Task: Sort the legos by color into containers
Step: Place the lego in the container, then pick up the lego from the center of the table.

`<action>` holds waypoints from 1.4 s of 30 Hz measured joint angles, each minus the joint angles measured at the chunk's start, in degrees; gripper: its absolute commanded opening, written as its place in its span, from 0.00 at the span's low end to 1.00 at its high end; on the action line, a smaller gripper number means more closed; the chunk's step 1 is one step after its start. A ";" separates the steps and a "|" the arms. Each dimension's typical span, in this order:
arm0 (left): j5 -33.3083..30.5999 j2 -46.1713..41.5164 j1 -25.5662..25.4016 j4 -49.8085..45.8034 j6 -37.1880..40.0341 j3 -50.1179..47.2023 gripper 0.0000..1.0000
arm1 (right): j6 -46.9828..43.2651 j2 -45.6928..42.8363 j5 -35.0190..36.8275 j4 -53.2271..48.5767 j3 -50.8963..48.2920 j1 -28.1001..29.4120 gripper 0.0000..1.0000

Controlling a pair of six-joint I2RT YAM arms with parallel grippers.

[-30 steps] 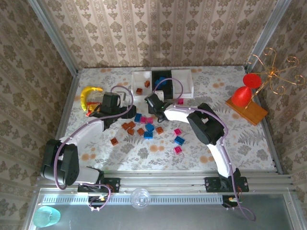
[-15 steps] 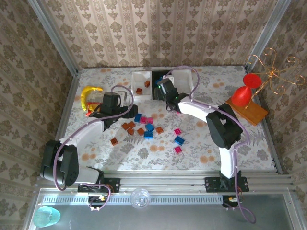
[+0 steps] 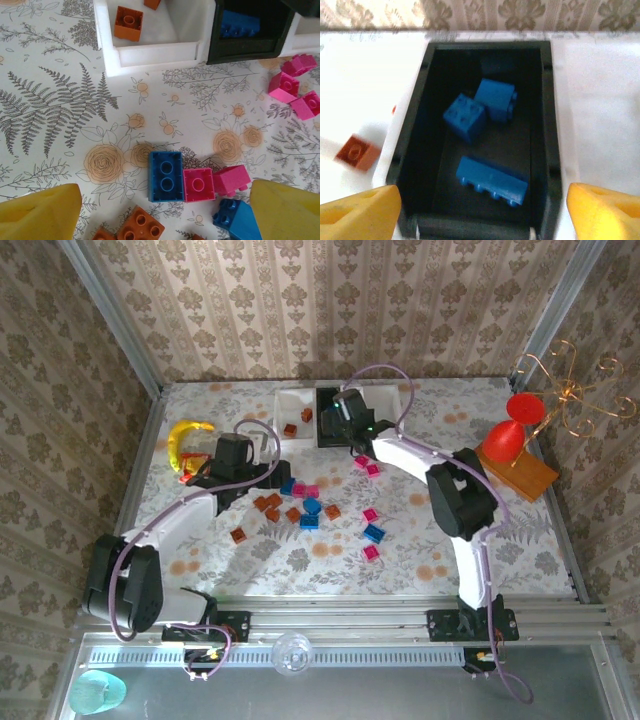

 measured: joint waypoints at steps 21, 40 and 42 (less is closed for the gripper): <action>-0.22 12.20 -3.06 -10.86 3.19 5.38 0.65 | -1.29 -29.94 -8.39 -2.64 -36.96 4.90 0.91; -2.19 21.24 -3.21 -13.86 7.28 10.80 0.66 | -1.46 -31.50 -7.39 -2.34 -39.36 4.90 0.91; -1.79 21.40 -3.21 -13.86 7.30 10.86 0.66 | -1.46 -31.50 -7.19 -2.34 -39.39 4.90 0.91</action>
